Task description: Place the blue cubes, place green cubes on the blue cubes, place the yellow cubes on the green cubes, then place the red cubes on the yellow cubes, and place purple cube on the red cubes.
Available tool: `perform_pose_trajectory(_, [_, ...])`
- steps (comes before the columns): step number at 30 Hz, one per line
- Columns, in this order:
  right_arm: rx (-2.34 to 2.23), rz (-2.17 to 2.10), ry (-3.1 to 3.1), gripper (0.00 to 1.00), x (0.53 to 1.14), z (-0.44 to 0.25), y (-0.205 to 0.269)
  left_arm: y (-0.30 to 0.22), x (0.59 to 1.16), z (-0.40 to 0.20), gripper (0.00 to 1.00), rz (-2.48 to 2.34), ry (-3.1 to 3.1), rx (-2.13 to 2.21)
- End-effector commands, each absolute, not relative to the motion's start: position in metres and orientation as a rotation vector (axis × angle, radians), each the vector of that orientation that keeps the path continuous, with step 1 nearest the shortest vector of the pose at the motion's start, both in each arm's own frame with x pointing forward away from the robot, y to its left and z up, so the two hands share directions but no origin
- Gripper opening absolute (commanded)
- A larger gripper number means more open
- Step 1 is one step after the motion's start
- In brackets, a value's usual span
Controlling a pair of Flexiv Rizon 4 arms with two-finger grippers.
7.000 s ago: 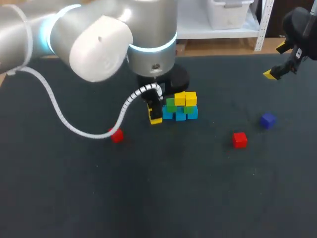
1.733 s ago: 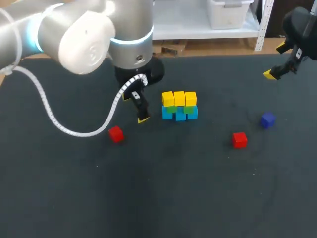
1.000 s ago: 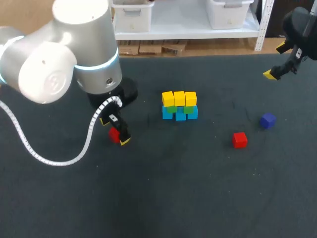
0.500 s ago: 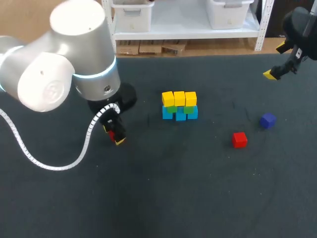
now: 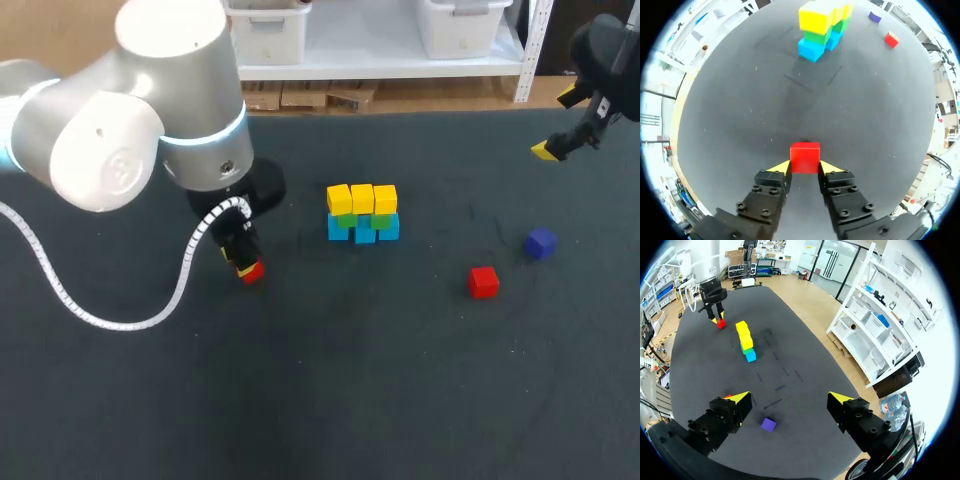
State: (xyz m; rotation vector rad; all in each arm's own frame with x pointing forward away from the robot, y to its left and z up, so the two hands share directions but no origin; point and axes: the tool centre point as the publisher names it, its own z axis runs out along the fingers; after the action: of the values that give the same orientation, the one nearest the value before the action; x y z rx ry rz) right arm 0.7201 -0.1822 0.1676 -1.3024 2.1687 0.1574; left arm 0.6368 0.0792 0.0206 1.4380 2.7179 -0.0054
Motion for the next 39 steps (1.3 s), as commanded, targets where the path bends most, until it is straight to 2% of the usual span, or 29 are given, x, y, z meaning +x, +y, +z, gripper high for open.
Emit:
perform_pose_trajectory(1, [-1.3,0.155,2.169,1.0,0.72,0.167,-0.182,0.073,0.639,0.048,0.0,0.003,2.677,1.482])
perform_pose_trajectory(18, [-1.3,0.155,2.169,1.0,0.72,0.167,-0.182,0.035,0.711,0.14,0.0,0.119,2.369,1.756])
perform_pose_trajectory(26, [-1.3,0.155,2.169,1.0,0.72,0.167,-0.182,-0.006,0.73,0.142,0.0,0.143,2.301,1.856])
perform_pose_trajectory(39, [-1.3,0.155,2.169,1.0,0.72,0.167,-0.182,-0.045,0.74,0.13,0.0,0.156,2.255,1.945])
